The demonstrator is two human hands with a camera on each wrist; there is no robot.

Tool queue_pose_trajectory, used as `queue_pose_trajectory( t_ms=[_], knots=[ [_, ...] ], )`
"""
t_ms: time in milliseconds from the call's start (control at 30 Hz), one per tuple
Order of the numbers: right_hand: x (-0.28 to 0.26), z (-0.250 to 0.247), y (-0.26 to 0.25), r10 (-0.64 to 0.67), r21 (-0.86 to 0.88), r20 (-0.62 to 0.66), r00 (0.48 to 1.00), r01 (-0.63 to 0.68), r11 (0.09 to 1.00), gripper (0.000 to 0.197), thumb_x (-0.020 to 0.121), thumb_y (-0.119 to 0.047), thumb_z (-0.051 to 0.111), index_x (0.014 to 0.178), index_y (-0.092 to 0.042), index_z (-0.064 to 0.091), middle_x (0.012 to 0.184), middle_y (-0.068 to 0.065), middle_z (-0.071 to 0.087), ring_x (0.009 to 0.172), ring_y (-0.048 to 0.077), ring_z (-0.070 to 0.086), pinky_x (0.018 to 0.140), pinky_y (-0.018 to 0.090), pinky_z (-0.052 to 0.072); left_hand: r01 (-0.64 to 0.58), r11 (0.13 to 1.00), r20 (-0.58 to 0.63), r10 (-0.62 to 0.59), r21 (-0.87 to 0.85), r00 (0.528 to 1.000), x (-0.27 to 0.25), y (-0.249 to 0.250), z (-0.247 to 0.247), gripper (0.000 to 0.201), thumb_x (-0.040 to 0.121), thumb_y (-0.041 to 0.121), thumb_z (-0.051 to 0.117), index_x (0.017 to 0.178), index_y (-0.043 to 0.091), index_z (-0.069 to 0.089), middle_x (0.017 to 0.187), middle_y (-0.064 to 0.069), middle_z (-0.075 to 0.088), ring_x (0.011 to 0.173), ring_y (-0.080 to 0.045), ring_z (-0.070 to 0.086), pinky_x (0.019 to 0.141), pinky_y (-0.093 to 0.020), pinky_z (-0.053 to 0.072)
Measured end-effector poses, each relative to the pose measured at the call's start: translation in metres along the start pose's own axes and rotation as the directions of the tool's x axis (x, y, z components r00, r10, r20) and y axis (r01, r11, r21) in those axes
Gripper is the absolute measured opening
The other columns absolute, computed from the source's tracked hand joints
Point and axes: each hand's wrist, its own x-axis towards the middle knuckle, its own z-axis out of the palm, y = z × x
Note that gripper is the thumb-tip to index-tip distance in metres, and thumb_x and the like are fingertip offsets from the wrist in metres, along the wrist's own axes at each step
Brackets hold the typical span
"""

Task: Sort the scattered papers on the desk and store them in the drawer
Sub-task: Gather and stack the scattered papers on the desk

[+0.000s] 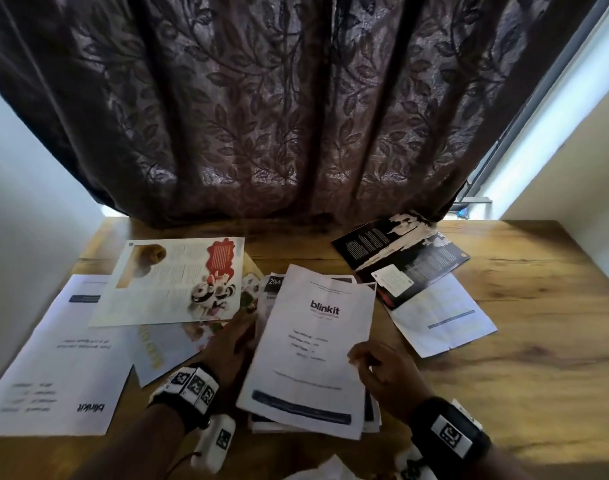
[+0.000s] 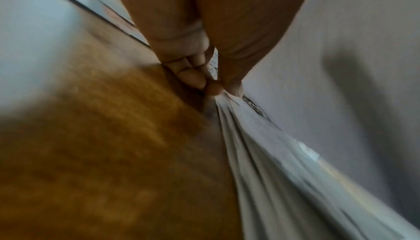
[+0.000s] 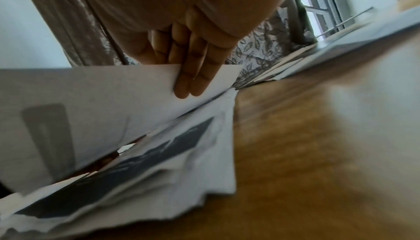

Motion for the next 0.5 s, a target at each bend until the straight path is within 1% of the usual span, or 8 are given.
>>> queue_pose_trajectory(
  t_ms=[33,100,167,300,367,400,467,500],
  knots=[
    [0.0,0.001,0.003,0.035,-0.006,0.009,0.999,-0.035,0.999,0.034,0.089,-0.009,0.056,0.099,-0.042,0.057,0.099,-0.022,0.064,0.093,-0.002,0.06,0.072,0.01,0.047,-0.017,0.999,-0.035,0.019,0.044,0.999,-0.002,0.003,-0.002,0.042,0.097,0.02,0.056,0.137,0.03,0.05,0.138,0.013,0.044,0.125,-0.009,0.044,0.11,-0.032,0.037],
    [0.001,0.0,0.007,0.078,-0.04,0.034,0.996,-0.076,0.996,0.047,0.083,0.001,0.049,0.101,-0.042,0.055,0.099,-0.02,0.06,0.095,-0.002,0.056,0.072,0.008,0.045,0.001,0.998,-0.122,0.006,0.059,0.993,-0.002,0.001,-0.004,0.041,0.099,0.019,0.052,0.139,0.028,0.048,0.141,0.008,0.049,0.124,-0.013,0.05,0.102,-0.025,0.038],
    [0.003,0.0,0.01,0.091,-0.081,0.068,0.994,-0.085,0.993,0.049,0.083,0.004,0.046,0.103,-0.041,0.054,0.1,-0.02,0.057,0.097,-0.003,0.054,0.072,0.008,0.044,0.018,0.998,-0.155,-0.008,0.061,0.988,-0.004,0.006,-0.003,0.042,0.098,0.026,0.056,0.139,0.025,0.048,0.145,0.002,0.049,0.131,-0.019,0.047,0.106,-0.03,0.035],
    [0.011,0.003,0.015,0.103,-0.11,0.077,0.992,-0.094,0.99,0.049,0.086,0.001,0.044,0.105,-0.043,0.053,0.109,-0.022,0.055,0.099,-0.004,0.055,0.076,0.007,0.043,-0.009,0.984,-0.098,0.027,0.18,0.995,0.0,0.009,0.004,0.052,0.095,0.038,0.058,0.143,0.025,0.044,0.155,0.001,0.036,0.142,-0.019,0.032,0.116,-0.034,0.024],
    [0.016,0.004,0.014,0.094,-0.124,0.092,0.991,-0.082,0.989,0.046,0.089,-0.001,0.043,0.105,-0.043,0.054,0.12,-0.02,0.054,0.107,-0.001,0.054,0.082,0.008,0.045,-0.002,0.974,-0.084,0.021,0.226,0.996,0.001,0.01,0.007,0.057,0.094,0.042,0.057,0.146,0.023,0.041,0.158,0.0,0.029,0.146,-0.019,0.025,0.118,-0.034,0.018],
    [0.017,0.004,0.013,0.086,-0.134,0.103,0.991,-0.072,0.988,0.046,0.09,-0.002,0.044,0.105,-0.044,0.053,0.125,-0.02,0.051,0.113,0.001,0.051,0.089,0.011,0.047,0.002,0.969,-0.081,0.018,0.246,0.997,0.001,0.012,0.009,0.058,0.094,0.041,0.058,0.146,0.022,0.04,0.158,-0.001,0.027,0.146,-0.02,0.024,0.118,-0.033,0.017],
    [0.02,0.003,0.011,0.062,-0.164,0.117,0.991,-0.042,0.986,0.044,0.091,-0.005,0.048,0.107,-0.047,0.051,0.133,-0.021,0.044,0.122,0.002,0.044,0.101,0.021,0.046,0.016,0.967,-0.1,0.01,0.252,0.995,0.0,0.014,0.011,0.061,0.093,0.039,0.06,0.147,0.019,0.038,0.158,-0.003,0.026,0.144,-0.022,0.025,0.117,-0.034,0.02],
    [0.02,0.003,0.011,0.06,-0.184,0.115,0.992,-0.038,0.982,0.043,0.092,-0.009,0.05,0.11,-0.048,0.051,0.138,-0.02,0.041,0.127,0.003,0.041,0.104,0.025,0.045,0.023,0.97,-0.11,0.004,0.243,0.994,-0.001,0.015,0.012,0.063,0.092,0.038,0.061,0.147,0.018,0.038,0.157,-0.005,0.027,0.143,-0.023,0.027,0.116,-0.035,0.022]
  ],
)
